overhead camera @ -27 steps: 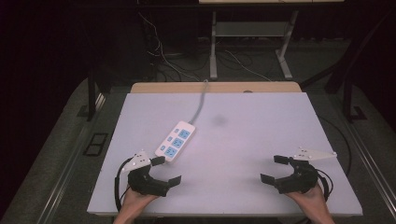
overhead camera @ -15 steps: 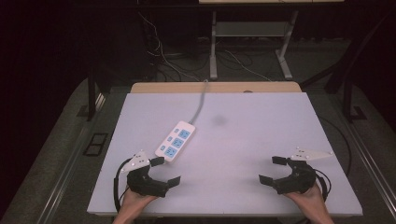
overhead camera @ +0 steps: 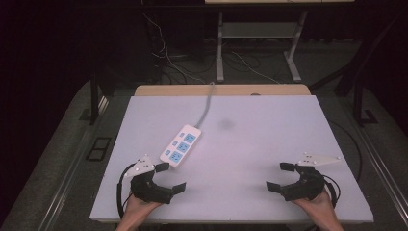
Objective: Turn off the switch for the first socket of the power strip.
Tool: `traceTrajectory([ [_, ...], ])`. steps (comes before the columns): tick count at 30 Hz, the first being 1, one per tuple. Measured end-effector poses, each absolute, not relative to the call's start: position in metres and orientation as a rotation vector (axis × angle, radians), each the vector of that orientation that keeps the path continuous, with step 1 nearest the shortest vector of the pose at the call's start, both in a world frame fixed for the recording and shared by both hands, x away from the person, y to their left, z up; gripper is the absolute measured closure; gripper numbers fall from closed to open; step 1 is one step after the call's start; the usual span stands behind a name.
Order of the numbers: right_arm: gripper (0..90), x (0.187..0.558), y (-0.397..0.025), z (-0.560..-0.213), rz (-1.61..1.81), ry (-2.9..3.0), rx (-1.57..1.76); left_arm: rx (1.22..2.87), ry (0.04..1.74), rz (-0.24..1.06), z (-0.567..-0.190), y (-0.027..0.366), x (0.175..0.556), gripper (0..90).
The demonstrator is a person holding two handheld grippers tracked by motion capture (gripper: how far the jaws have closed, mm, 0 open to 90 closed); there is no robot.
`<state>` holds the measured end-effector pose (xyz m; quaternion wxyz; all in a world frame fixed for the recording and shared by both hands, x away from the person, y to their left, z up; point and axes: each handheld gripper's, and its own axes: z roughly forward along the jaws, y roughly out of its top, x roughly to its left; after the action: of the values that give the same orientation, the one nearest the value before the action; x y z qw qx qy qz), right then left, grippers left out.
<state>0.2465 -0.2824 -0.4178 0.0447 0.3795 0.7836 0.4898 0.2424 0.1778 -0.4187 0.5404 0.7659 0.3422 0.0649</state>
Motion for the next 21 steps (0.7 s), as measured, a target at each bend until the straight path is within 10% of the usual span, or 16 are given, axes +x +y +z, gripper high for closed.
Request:
traceTrajectory([
  [21, 0.6, 0.246, -0.284, -0.419, 1.486, 2.397, 1.17, 1.893, 0.792, 0.118, -0.407, 0.171, 0.25, 0.0],
])
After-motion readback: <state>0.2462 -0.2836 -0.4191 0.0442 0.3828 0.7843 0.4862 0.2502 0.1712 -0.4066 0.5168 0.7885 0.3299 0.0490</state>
